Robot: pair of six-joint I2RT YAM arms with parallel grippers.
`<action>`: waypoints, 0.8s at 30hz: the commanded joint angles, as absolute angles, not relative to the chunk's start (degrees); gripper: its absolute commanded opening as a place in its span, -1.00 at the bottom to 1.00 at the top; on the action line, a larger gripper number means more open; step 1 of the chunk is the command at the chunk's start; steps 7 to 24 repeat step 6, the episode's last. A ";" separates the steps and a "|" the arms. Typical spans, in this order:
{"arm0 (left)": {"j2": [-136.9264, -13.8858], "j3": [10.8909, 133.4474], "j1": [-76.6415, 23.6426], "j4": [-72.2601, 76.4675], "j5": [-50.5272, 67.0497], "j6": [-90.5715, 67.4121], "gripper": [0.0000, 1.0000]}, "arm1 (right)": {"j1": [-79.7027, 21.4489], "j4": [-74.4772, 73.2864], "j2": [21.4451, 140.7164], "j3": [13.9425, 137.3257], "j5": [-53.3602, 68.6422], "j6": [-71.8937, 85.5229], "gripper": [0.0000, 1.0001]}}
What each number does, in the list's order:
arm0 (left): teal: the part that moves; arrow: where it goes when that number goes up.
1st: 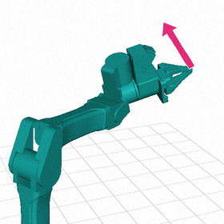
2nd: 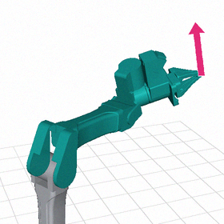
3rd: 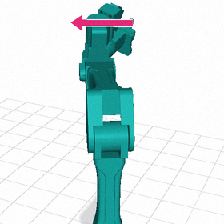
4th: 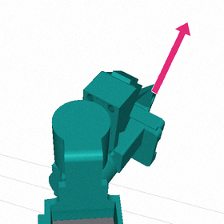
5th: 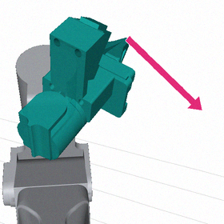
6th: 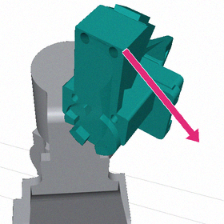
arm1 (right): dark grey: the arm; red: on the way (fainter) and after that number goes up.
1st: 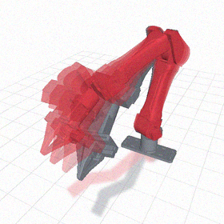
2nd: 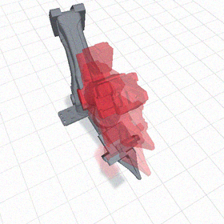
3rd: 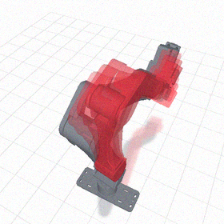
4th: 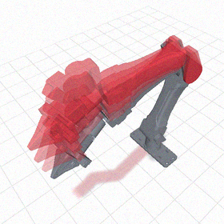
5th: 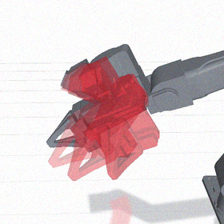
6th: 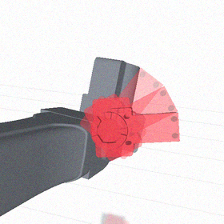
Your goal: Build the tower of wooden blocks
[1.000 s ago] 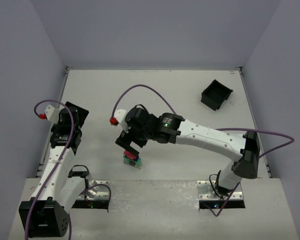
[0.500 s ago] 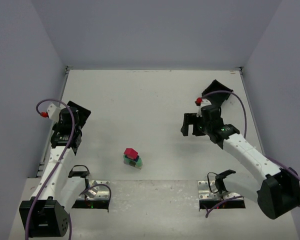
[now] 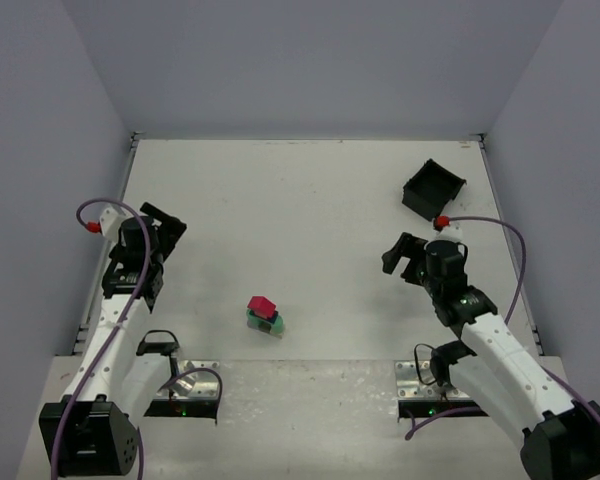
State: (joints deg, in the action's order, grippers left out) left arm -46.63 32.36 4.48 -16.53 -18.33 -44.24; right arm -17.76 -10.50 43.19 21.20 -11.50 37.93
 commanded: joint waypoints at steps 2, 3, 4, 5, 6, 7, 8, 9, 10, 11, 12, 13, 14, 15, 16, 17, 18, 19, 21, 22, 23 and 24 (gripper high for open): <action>-45.97 32.02 4.80 -15.60 -16.72 -44.05 1.00 | -17.58 -5.71 37.83 18.52 -14.43 42.35 0.97; -45.87 32.20 4.75 -16.20 -17.13 -43.89 1.00 | -17.58 -5.83 37.13 18.14 -15.13 42.76 0.97; -45.65 32.30 4.75 -16.87 -17.71 -43.75 1.00 | -17.58 -5.29 36.18 17.60 -15.58 42.67 0.97; -45.25 32.38 4.75 -17.42 -18.17 -43.68 1.00 | -17.58 -4.58 35.46 16.64 -15.30 42.03 0.97; -44.81 32.39 4.75 -17.66 -18.37 -43.68 1.00 | -17.54 -3.61 34.98 15.61 -14.43 41.21 0.97; -44.81 32.39 4.75 -17.66 -18.37 -43.68 1.00 | -17.54 -3.61 34.98 15.61 -14.43 41.21 0.97; -44.81 32.39 4.75 -17.66 -18.37 -43.68 1.00 | -17.54 -3.61 34.98 15.61 -14.43 41.21 0.97; -44.81 32.39 4.75 -17.66 -18.37 -43.68 1.00 | -17.54 -3.61 34.98 15.61 -14.43 41.21 0.97; -44.81 32.39 4.75 -17.66 -18.37 -43.68 1.00 | -17.54 -3.61 34.98 15.61 -14.43 41.21 0.97; -44.81 32.39 4.75 -17.66 -18.37 -43.68 1.00 | -17.54 -3.61 34.98 15.61 -14.43 41.21 0.97; -44.81 32.39 4.75 -17.66 -18.37 -43.68 1.00 | -17.54 -3.61 34.98 15.61 -14.43 41.21 0.97; -44.81 32.39 4.75 -17.66 -18.37 -43.68 1.00 | -17.54 -3.61 34.98 15.61 -14.43 41.21 0.97; -44.81 32.39 4.75 -17.66 -18.37 -43.68 1.00 | -17.54 -3.61 34.98 15.61 -14.43 41.21 0.97; -44.81 32.39 4.75 -17.66 -18.37 -43.68 1.00 | -17.54 -3.61 34.98 15.61 -14.43 41.21 0.97; -44.81 32.39 4.75 -17.66 -18.37 -43.68 1.00 | -17.54 -3.61 34.98 15.61 -14.43 41.21 0.97; -44.81 32.39 4.75 -17.66 -18.37 -43.68 1.00 | -17.54 -3.61 34.98 15.61 -14.43 41.21 0.97; -44.81 32.39 4.75 -17.66 -18.37 -43.68 1.00 | -17.54 -3.61 34.98 15.61 -14.43 41.21 0.97; -44.81 32.39 4.75 -17.66 -18.37 -43.68 1.00 | -17.54 -3.61 34.98 15.61 -14.43 41.21 0.97; -44.81 32.39 4.75 -17.66 -18.37 -43.68 1.00 | -17.54 -3.61 34.98 15.61 -14.43 41.21 0.97; -44.81 32.39 4.75 -17.66 -18.37 -43.68 1.00 | -17.54 -3.61 34.98 15.61 -14.43 41.21 0.97; -44.81 32.39 4.75 -17.66 -18.37 -43.68 1.00 | -17.54 -3.61 34.98 15.61 -14.43 41.21 0.97; -44.81 32.39 4.75 -17.66 -18.37 -43.68 1.00 | -17.54 -3.61 34.98 15.61 -14.43 41.21 0.97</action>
